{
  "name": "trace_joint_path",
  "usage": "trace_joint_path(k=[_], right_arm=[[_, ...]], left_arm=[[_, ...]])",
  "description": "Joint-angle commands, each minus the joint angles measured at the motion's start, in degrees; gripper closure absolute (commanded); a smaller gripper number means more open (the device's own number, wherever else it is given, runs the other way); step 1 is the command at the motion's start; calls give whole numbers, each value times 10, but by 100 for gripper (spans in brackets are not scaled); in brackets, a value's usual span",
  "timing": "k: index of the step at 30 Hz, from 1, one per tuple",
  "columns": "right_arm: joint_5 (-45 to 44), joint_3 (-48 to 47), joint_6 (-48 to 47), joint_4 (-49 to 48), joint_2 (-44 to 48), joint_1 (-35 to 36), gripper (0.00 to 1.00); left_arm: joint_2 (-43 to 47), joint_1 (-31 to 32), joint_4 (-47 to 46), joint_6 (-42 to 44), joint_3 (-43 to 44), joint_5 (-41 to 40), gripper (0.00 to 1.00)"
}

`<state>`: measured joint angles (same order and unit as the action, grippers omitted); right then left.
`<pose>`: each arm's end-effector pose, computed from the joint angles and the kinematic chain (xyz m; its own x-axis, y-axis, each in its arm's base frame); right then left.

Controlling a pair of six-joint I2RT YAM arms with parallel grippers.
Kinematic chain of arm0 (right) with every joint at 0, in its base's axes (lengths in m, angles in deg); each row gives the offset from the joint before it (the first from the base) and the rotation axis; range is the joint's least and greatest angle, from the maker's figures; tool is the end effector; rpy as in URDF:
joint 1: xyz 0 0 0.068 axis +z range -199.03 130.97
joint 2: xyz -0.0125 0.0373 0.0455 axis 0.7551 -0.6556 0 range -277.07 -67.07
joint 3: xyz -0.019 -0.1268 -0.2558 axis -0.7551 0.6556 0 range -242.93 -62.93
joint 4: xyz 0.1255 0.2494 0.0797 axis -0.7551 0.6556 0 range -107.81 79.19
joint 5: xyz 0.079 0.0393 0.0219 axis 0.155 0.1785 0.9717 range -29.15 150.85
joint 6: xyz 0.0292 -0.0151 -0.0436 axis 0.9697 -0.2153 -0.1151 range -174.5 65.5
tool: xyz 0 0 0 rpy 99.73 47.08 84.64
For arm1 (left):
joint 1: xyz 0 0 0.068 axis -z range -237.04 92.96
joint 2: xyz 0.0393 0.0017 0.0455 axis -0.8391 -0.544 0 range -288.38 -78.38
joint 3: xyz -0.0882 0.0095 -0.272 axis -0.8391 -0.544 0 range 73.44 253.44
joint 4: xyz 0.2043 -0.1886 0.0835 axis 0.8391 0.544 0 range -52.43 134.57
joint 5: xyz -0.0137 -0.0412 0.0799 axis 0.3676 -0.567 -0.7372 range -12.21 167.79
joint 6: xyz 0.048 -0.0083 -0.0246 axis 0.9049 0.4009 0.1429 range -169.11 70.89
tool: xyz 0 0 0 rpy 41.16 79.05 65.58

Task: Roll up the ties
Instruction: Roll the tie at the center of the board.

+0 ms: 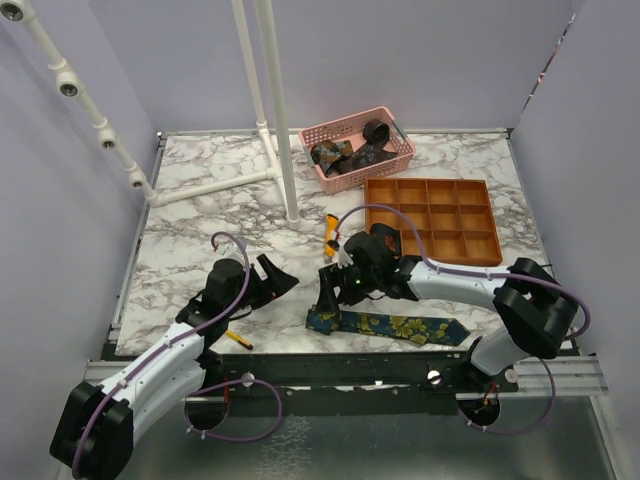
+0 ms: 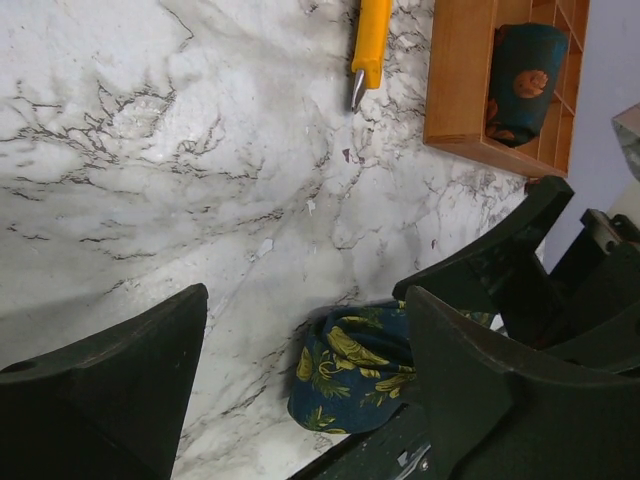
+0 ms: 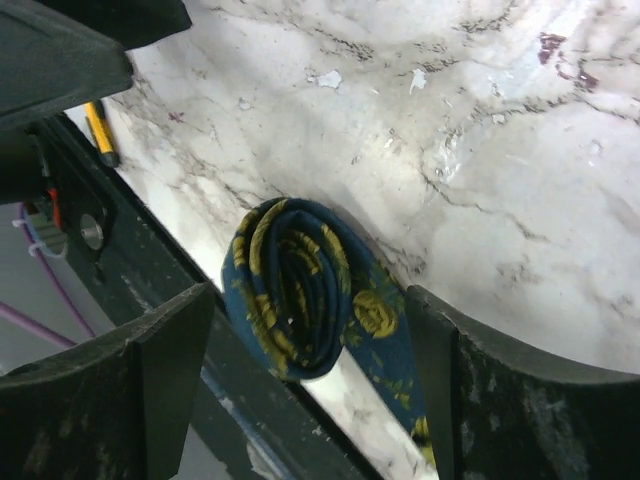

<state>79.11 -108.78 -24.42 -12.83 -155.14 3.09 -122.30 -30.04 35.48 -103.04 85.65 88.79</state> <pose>0.1929 0.2666 0.1705 -0.8311 -0.2931 -0.4727 -0.5359 0.6495 0.5394 0.1585 -0.0887 0.1581 -0.7389 -0.5140 -0.4357 -0.0065 0.6521 -0.7581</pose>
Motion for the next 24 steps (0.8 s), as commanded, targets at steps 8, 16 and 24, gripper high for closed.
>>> trace_joint_path(k=[8, 16, 24], right_arm=[[-21, 112, 207, 13, 183, 1, 14], [-56, 159, 252, -30, 200, 33, 11], [-67, 137, 270, -121, 100, 48, 25]], left_arm=[[-24, 2, -30, 2, -13, -22, 20], [-35, 2, -47, -3, -16, -15, 20], [-18, 3, -48, -11, -34, 9, 20]])
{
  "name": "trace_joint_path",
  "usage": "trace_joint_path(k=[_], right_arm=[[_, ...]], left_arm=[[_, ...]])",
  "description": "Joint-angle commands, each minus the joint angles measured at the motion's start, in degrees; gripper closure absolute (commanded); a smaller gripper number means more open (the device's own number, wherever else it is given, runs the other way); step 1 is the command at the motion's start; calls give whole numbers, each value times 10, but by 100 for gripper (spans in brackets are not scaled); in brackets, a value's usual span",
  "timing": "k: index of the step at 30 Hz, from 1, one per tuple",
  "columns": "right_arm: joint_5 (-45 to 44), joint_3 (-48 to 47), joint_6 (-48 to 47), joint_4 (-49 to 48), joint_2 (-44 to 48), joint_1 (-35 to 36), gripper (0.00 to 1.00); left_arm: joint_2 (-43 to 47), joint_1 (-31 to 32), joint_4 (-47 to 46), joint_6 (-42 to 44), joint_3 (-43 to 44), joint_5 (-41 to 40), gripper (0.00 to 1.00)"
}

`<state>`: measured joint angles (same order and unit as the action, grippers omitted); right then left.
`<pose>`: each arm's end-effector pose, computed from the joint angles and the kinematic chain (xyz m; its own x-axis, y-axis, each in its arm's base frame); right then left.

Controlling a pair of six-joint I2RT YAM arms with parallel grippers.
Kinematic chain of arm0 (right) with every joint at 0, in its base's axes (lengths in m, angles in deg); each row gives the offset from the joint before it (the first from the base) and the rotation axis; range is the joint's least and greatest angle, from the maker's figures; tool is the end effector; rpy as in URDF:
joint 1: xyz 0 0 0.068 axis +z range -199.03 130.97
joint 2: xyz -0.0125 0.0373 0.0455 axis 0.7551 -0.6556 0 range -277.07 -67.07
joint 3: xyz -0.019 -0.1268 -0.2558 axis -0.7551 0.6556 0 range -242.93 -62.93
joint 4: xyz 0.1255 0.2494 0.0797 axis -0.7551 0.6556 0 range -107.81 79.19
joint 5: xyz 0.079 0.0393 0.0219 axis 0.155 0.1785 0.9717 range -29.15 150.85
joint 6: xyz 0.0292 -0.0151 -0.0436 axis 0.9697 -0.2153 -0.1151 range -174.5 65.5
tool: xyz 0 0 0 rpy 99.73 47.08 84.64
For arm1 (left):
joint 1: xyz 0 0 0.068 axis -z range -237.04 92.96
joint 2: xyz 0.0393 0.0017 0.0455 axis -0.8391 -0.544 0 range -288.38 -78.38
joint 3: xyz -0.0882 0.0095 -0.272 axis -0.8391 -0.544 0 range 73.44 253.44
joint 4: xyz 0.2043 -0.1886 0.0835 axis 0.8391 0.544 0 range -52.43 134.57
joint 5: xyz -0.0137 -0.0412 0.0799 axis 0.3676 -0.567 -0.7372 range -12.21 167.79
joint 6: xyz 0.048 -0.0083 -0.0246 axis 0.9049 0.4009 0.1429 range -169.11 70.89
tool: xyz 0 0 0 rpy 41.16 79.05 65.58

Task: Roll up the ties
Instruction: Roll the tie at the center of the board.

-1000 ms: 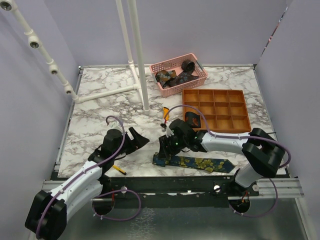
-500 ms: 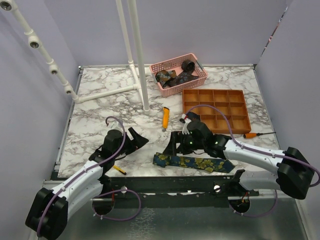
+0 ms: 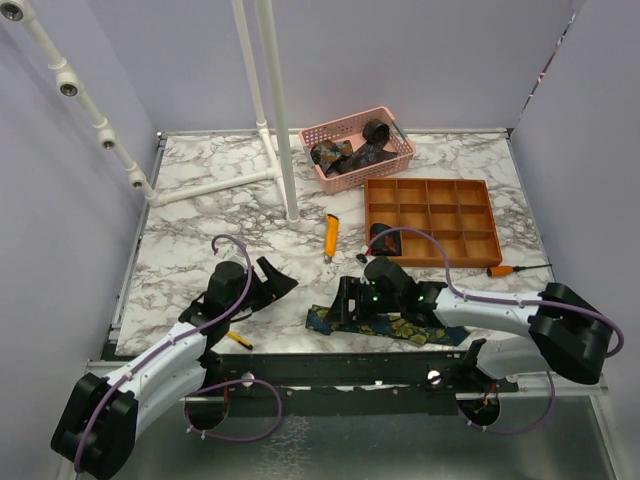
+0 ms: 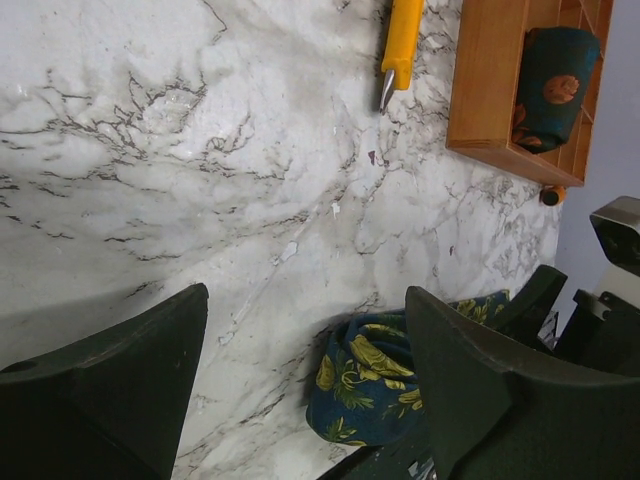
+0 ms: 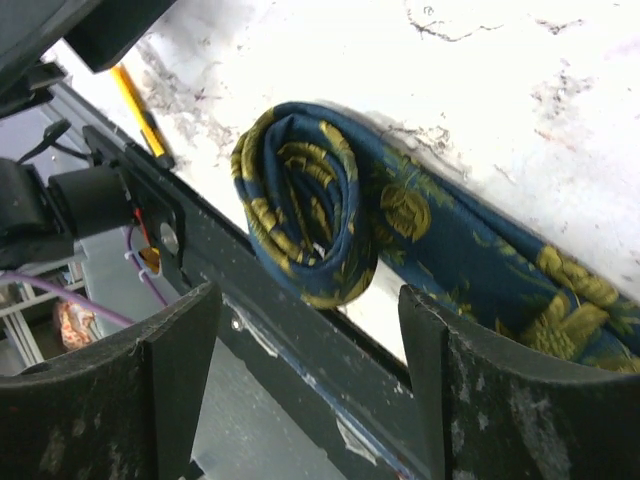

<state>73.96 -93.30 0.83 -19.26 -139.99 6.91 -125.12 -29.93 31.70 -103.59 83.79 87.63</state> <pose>0.1413 0.2239 0.1647 -0.9518 0.0224 -0.3060 -0.2106 0.6777 0.7046 0.1591 -0.0885 0.1447 -0.7347 -0.5247 -0.4300 -0.0309 0.6590 -0.7515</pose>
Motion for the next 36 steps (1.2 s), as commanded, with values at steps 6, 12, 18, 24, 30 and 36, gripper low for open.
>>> trace_joint_path(k=[6, 12, 18, 24, 30, 36], right_arm=[[-21, -25, 23, -80, -99, 10, 44], [-8, -43, 0, -86, -131, 10, 64], [52, -58, -57, -107, -169, -11, 83], [169, -12, -98, -194, -185, -76, 92], [244, 42, -92, -313, -238, -102, 93], [278, 82, -47, -452, -311, -109, 93]], left_arm=[[18, 5, -11, -7, -15, 30, 20], [21, 7, -18, -12, -24, 31, 20], [0, 16, -41, -16, -28, 45, 20], [2, 22, -52, -23, -39, 49, 20], [-17, 33, -65, -25, -34, 72, 20], [-91, 48, -100, -16, -16, 112, 20]])
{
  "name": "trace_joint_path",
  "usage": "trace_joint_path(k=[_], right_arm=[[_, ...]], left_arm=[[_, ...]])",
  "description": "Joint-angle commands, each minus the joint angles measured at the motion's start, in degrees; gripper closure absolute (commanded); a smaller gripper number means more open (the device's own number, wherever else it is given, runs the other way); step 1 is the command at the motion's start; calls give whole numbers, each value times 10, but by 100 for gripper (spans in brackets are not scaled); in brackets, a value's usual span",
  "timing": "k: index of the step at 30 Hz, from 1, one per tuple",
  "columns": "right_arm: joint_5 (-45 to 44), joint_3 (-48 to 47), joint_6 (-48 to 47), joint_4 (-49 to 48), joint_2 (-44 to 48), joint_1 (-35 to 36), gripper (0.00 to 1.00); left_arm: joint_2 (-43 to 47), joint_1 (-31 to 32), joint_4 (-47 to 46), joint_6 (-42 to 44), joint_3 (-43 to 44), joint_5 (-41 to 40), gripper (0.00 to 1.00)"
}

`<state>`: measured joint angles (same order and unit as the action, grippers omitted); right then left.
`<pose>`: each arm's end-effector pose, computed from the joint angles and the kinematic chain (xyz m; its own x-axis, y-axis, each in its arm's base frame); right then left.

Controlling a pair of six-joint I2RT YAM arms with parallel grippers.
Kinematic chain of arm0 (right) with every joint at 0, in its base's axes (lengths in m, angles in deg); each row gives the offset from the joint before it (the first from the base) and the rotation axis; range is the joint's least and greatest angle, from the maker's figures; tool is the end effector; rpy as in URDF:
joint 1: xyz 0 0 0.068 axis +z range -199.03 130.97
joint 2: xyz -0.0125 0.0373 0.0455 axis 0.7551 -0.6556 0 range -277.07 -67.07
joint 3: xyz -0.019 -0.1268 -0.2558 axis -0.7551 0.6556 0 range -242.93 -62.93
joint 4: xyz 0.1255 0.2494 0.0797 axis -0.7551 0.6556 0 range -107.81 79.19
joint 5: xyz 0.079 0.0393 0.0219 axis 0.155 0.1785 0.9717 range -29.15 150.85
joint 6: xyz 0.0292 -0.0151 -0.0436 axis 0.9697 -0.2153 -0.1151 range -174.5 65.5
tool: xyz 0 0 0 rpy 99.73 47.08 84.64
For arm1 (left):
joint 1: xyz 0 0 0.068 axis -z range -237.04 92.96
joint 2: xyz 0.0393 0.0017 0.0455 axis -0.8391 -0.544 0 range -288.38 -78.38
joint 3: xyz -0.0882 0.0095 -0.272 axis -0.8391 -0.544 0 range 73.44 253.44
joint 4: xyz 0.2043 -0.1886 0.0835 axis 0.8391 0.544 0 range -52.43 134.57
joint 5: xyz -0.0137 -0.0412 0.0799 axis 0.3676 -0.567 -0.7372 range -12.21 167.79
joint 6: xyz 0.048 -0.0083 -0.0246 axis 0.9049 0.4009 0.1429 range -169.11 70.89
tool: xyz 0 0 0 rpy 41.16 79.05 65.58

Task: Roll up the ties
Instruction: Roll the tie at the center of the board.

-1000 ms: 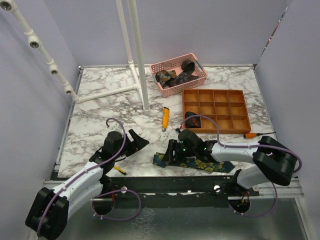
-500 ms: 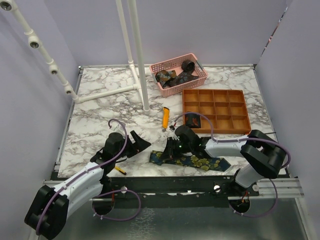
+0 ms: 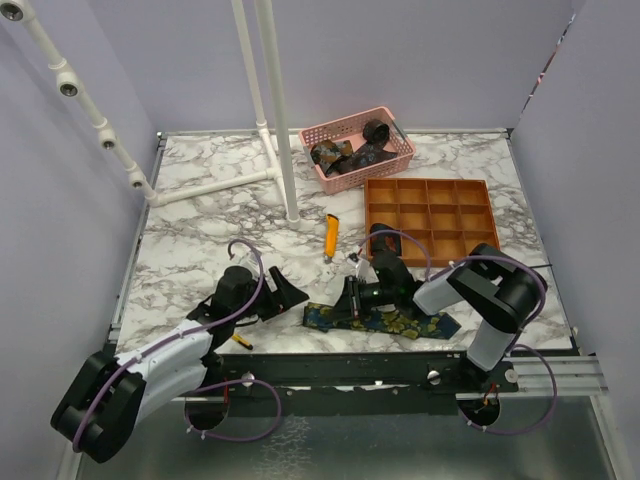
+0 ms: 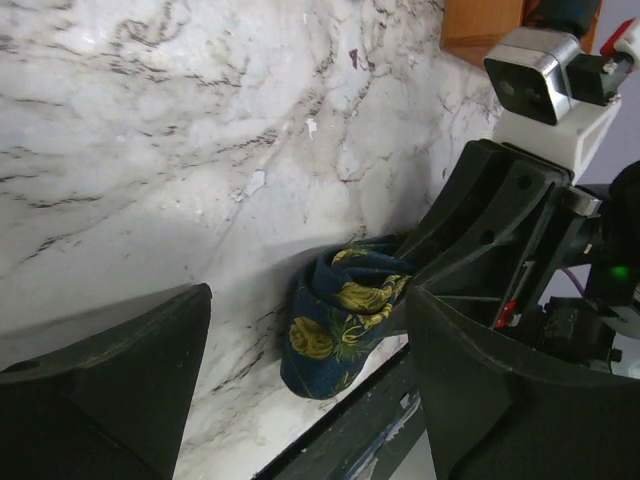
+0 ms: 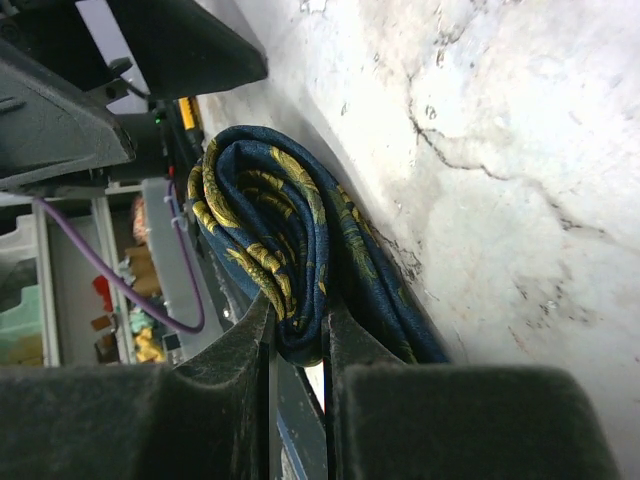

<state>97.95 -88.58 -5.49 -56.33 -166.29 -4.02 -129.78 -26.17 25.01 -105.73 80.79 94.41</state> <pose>0.1855 0.2167 0.0810 -0.9556 -0.1044 -0.2755 -0.2925 0.4474 0.8452 0.1487 -0.1011 0.1252 -0.8320 -0.4348 -0.3445 0.0114 0.6076 -0.7942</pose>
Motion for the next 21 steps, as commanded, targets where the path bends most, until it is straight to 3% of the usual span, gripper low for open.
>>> trace_joint_path(k=[1, 9, 21], right_arm=[[41, 38, 19, -91, -55, -1, 93], [85, 64, 31, -162, -96, -34, 94], [139, 74, 33, -197, -132, -70, 94]], left_arm=[[-63, 13, -33, 10, 21, 52, 20], [-134, 24, -17, 36, 71, 123, 22], [-131, 88, 22, 61, 80, 89, 31]])
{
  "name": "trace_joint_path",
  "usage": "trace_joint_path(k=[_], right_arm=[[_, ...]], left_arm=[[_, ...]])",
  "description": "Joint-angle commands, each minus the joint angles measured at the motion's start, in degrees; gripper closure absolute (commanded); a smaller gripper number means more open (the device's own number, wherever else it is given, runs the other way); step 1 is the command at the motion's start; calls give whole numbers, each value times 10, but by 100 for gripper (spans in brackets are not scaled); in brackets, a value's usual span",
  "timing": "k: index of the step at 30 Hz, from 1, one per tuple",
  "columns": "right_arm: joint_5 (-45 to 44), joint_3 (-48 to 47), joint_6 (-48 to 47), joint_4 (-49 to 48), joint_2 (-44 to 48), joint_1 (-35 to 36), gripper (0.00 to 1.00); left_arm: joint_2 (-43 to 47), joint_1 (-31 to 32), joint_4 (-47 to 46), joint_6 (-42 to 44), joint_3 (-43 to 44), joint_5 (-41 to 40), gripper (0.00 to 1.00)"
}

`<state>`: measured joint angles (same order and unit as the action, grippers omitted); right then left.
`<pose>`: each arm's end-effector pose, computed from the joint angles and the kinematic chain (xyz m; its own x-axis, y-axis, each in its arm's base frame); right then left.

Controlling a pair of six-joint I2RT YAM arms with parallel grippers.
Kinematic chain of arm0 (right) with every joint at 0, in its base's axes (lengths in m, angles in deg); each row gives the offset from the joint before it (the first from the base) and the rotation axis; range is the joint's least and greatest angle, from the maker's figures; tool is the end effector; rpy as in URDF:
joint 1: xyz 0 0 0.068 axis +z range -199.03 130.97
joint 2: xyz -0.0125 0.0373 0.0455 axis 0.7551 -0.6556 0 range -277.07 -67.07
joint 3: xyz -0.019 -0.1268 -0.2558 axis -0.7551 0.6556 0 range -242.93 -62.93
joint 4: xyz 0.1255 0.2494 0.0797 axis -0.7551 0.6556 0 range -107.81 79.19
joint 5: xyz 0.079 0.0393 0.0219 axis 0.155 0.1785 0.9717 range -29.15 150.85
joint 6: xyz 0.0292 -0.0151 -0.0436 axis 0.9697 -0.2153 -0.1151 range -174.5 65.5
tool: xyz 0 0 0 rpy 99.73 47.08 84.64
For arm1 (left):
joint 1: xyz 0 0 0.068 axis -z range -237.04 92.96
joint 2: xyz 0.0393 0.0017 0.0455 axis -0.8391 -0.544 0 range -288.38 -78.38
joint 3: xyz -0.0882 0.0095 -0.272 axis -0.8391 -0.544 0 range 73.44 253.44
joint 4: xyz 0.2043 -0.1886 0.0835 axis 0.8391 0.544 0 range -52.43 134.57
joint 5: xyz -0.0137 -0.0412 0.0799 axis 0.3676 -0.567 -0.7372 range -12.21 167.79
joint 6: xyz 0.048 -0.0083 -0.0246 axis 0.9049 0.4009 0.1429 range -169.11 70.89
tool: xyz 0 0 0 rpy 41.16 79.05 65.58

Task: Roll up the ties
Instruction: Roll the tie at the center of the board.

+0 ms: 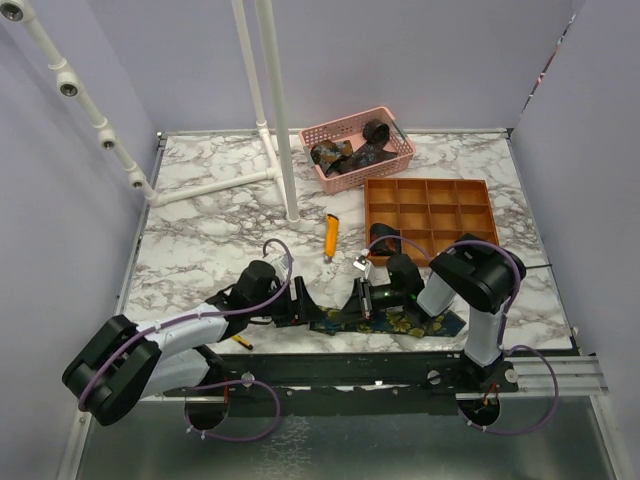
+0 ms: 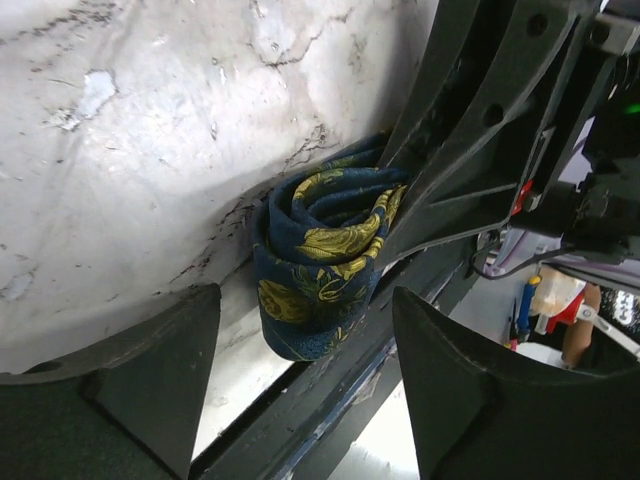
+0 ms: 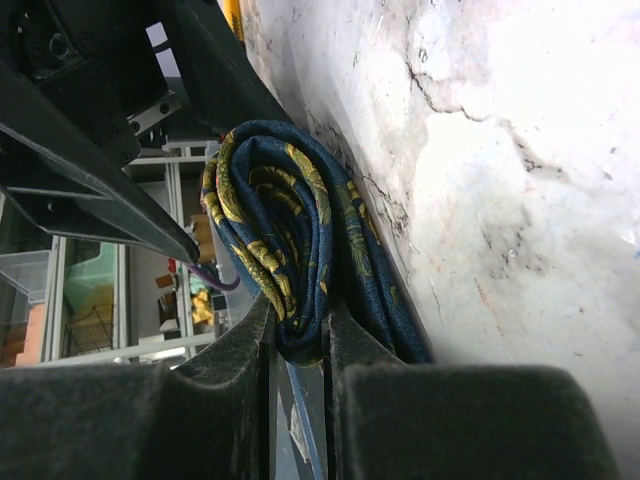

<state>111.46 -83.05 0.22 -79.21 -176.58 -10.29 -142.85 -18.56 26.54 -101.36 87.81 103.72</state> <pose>0.1862 0.1856 0.0547 -0.9702 -0.1141 -0.2139 -0.2379 0.2790 0.9303 0.1514 -0.1408 0.1239 -0.9546 -0.1495 -0.2575 0.1153 0.6118 -0.7825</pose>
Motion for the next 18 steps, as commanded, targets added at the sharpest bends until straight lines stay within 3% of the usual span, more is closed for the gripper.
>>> trace_joint_path(k=[1, 5, 12, 18], right_arm=[[4, 19, -24, 30, -30, -7, 94], [8, 19, -24, 27, -31, -8, 94], [11, 13, -22, 24, -36, -7, 94], [11, 11, -21, 25, -38, -7, 95]], left_arm=[[-4, 12, 4, 17, 10, -5, 32], [-26, 13, -23, 14, 9, 1, 40], [-62, 27, -37, 28, 20, 4, 31], [-67, 36, -63, 20, 14, 12, 55]])
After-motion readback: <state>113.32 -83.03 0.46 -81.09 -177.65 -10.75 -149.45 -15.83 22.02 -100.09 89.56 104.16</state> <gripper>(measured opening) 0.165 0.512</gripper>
